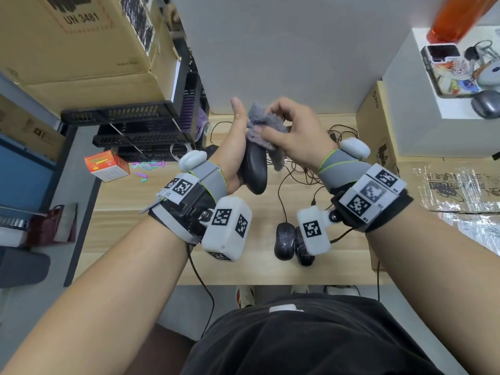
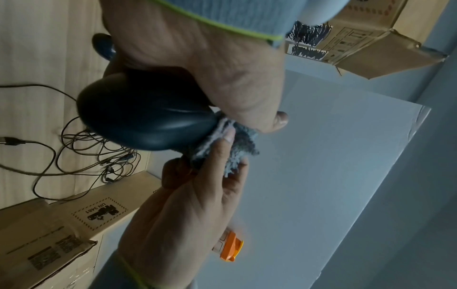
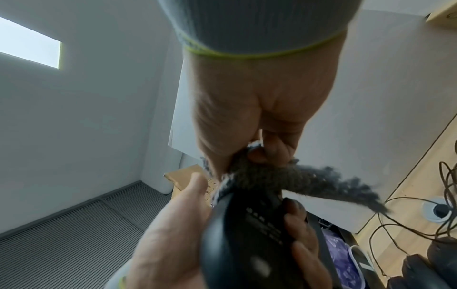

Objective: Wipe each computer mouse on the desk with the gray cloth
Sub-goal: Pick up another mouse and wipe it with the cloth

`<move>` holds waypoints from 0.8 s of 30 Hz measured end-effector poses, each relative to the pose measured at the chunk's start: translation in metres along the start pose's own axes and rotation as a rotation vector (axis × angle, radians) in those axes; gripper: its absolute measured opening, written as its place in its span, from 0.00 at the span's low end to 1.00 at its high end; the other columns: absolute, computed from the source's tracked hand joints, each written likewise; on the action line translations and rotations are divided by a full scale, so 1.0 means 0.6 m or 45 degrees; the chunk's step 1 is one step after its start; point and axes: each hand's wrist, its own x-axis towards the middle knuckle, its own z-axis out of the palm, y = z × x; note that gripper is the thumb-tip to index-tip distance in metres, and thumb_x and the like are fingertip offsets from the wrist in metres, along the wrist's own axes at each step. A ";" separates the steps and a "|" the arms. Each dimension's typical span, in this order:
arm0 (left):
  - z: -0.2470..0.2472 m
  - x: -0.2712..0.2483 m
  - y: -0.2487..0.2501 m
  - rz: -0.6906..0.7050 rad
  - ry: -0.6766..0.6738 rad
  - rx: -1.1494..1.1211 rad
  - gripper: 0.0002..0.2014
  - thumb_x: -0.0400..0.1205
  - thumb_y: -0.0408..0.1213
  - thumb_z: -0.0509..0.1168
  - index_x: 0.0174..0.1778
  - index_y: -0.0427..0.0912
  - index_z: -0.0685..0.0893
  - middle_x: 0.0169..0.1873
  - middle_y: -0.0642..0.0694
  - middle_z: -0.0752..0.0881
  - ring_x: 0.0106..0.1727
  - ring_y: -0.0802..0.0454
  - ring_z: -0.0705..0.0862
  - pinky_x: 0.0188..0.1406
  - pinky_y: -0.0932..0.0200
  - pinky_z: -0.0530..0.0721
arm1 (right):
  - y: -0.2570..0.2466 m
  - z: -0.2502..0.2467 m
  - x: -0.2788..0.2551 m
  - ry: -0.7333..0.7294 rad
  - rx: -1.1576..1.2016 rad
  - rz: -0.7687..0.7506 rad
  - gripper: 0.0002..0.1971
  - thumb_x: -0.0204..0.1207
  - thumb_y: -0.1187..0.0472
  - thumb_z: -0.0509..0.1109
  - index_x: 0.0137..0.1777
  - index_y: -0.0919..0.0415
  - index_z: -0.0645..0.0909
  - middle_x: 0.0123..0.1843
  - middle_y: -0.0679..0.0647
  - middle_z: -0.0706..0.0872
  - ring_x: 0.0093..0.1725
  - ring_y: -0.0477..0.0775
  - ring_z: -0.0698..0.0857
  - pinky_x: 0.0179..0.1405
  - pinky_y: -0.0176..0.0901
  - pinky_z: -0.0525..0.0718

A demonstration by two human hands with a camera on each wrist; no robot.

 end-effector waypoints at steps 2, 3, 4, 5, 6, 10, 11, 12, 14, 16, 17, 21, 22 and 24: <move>-0.016 0.006 0.002 -0.014 -0.004 0.030 0.47 0.78 0.79 0.36 0.36 0.40 0.82 0.29 0.41 0.82 0.22 0.48 0.76 0.26 0.61 0.71 | -0.007 0.005 -0.012 -0.205 0.073 -0.098 0.11 0.67 0.56 0.80 0.44 0.52 0.81 0.38 0.51 0.82 0.38 0.47 0.78 0.41 0.44 0.80; -0.024 0.006 0.005 -0.057 0.000 0.056 0.47 0.73 0.83 0.37 0.36 0.40 0.80 0.30 0.38 0.80 0.24 0.47 0.75 0.27 0.59 0.70 | -0.011 0.006 -0.019 -0.358 0.062 -0.136 0.11 0.65 0.61 0.81 0.43 0.54 0.82 0.38 0.52 0.82 0.38 0.44 0.77 0.41 0.42 0.78; -0.035 0.009 0.006 -0.098 0.047 0.073 0.46 0.70 0.86 0.39 0.37 0.42 0.77 0.32 0.36 0.79 0.27 0.45 0.78 0.29 0.58 0.75 | -0.015 0.006 -0.027 -0.508 0.031 -0.145 0.11 0.63 0.65 0.81 0.42 0.55 0.83 0.37 0.52 0.83 0.38 0.43 0.77 0.40 0.39 0.76; -0.042 0.012 0.008 -0.115 0.095 0.088 0.44 0.67 0.87 0.42 0.38 0.44 0.73 0.34 0.35 0.77 0.32 0.42 0.80 0.31 0.56 0.79 | -0.018 0.004 -0.032 -0.632 -0.002 -0.131 0.12 0.61 0.69 0.80 0.41 0.55 0.84 0.37 0.53 0.83 0.38 0.42 0.77 0.40 0.38 0.76; -0.047 0.013 0.009 -0.116 0.120 0.109 0.42 0.66 0.88 0.45 0.36 0.46 0.69 0.34 0.36 0.74 0.35 0.40 0.79 0.33 0.55 0.79 | -0.018 0.001 -0.035 -0.705 -0.018 -0.109 0.14 0.60 0.72 0.79 0.40 0.53 0.85 0.37 0.53 0.83 0.37 0.42 0.77 0.38 0.37 0.75; -0.024 -0.004 0.012 -0.068 -0.003 0.216 0.42 0.80 0.78 0.38 0.37 0.40 0.76 0.30 0.40 0.84 0.29 0.44 0.86 0.27 0.62 0.84 | -0.017 -0.010 -0.027 -0.460 0.209 -0.003 0.11 0.67 0.71 0.79 0.40 0.55 0.83 0.34 0.52 0.80 0.28 0.43 0.76 0.27 0.37 0.78; -0.014 -0.007 0.008 -0.015 -0.037 0.197 0.43 0.83 0.73 0.34 0.39 0.38 0.78 0.29 0.42 0.85 0.26 0.46 0.86 0.24 0.63 0.83 | -0.013 -0.006 -0.022 -0.309 0.261 0.032 0.10 0.68 0.64 0.81 0.40 0.52 0.82 0.35 0.54 0.80 0.28 0.49 0.77 0.27 0.42 0.79; -0.007 -0.006 0.003 0.029 -0.046 0.136 0.43 0.84 0.71 0.32 0.41 0.37 0.79 0.28 0.42 0.86 0.24 0.48 0.85 0.22 0.63 0.82 | -0.009 -0.002 -0.015 -0.150 0.240 0.060 0.09 0.68 0.55 0.81 0.39 0.50 0.82 0.35 0.54 0.80 0.30 0.51 0.77 0.30 0.46 0.80; 0.001 -0.009 0.004 0.005 -0.062 0.015 0.45 0.83 0.72 0.31 0.45 0.37 0.81 0.27 0.43 0.87 0.22 0.50 0.84 0.21 0.64 0.81 | 0.002 0.005 -0.008 0.072 0.063 0.086 0.13 0.64 0.43 0.78 0.40 0.47 0.82 0.36 0.55 0.83 0.34 0.54 0.79 0.39 0.49 0.82; -0.008 -0.002 0.003 -0.019 -0.051 -0.021 0.49 0.79 0.77 0.31 0.46 0.37 0.83 0.32 0.41 0.86 0.24 0.47 0.82 0.27 0.62 0.81 | 0.004 0.012 -0.016 0.038 0.029 0.038 0.13 0.66 0.44 0.77 0.43 0.49 0.82 0.40 0.58 0.86 0.36 0.58 0.83 0.41 0.51 0.85; -0.015 -0.001 0.003 -0.040 -0.045 0.002 0.52 0.76 0.80 0.31 0.42 0.36 0.84 0.34 0.38 0.85 0.26 0.48 0.79 0.30 0.60 0.78 | 0.001 0.013 -0.023 -0.053 0.057 -0.012 0.12 0.66 0.47 0.78 0.44 0.50 0.82 0.40 0.58 0.86 0.36 0.56 0.83 0.40 0.50 0.85; -0.036 -0.004 0.013 -0.153 0.056 -0.072 0.46 0.74 0.82 0.38 0.25 0.47 0.85 0.35 0.38 0.83 0.37 0.43 0.83 0.44 0.44 0.87 | -0.004 0.002 -0.047 -0.619 0.064 -0.080 0.10 0.64 0.69 0.81 0.41 0.59 0.85 0.35 0.50 0.83 0.34 0.38 0.78 0.36 0.33 0.76; -0.039 -0.003 0.016 -0.133 0.118 -0.098 0.42 0.79 0.79 0.40 0.28 0.50 0.85 0.34 0.40 0.81 0.41 0.42 0.84 0.50 0.41 0.88 | 0.001 -0.003 -0.049 -0.745 -0.025 -0.021 0.10 0.63 0.72 0.80 0.40 0.59 0.86 0.34 0.49 0.83 0.31 0.36 0.77 0.33 0.29 0.74; -0.038 -0.005 0.024 -0.134 0.180 -0.102 0.28 0.88 0.65 0.47 0.39 0.48 0.79 0.32 0.43 0.77 0.37 0.44 0.81 0.45 0.47 0.87 | 0.016 -0.013 -0.051 -0.810 -0.186 0.061 0.10 0.64 0.70 0.81 0.40 0.56 0.87 0.36 0.53 0.85 0.31 0.37 0.78 0.33 0.33 0.75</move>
